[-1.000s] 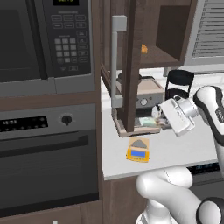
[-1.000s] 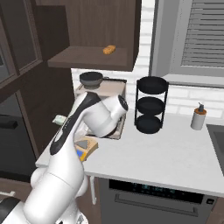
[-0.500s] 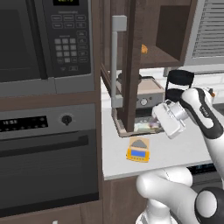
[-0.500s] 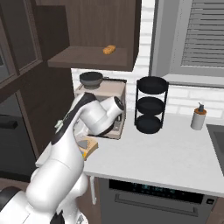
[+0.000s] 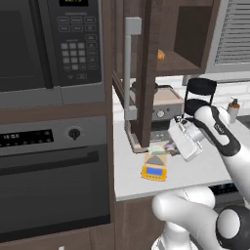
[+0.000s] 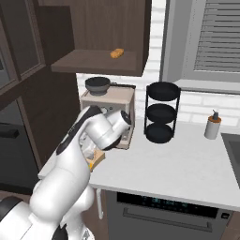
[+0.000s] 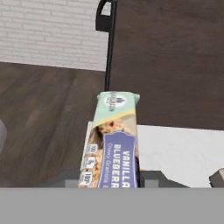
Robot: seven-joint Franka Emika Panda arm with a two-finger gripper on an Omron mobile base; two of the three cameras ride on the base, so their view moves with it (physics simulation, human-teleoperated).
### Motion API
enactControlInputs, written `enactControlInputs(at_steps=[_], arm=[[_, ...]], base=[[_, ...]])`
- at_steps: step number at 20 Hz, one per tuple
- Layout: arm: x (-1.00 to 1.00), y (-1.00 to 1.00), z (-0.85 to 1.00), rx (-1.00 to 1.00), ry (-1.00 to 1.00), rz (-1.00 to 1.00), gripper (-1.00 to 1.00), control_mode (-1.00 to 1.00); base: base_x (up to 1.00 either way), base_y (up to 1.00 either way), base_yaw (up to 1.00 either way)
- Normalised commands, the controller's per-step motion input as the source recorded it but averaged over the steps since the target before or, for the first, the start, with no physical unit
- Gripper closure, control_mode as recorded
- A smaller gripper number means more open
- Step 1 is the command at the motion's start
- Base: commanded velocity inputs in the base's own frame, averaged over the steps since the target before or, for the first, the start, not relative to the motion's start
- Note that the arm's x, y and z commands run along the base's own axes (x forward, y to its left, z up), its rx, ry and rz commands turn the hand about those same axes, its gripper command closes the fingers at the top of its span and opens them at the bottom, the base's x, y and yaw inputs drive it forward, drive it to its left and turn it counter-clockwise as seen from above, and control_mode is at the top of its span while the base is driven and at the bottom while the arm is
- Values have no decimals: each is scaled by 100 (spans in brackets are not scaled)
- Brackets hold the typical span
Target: Pick the bar and place it on the digital scale for weighing, and close the cabinet.
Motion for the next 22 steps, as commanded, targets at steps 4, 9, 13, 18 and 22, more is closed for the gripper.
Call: enactControlInputs(at_steps=[4, 9, 13, 18, 22], arm=[[30, 0, -30, 0, 9, 0, 100, -100], [43, 0, -28, 0, 12, 0, 100, -100], [50, 0, -26, 0, 8, 0, 100, -100], [23, 0, -29, 0, 0, 0, 100, -100], [26, 0, -26, 0, 0, 0, 100, -100]], base=[[0, 0, 0], [0, 0, 0], [0, 0, 0], [0, 0, 0], [0, 0, 0]])
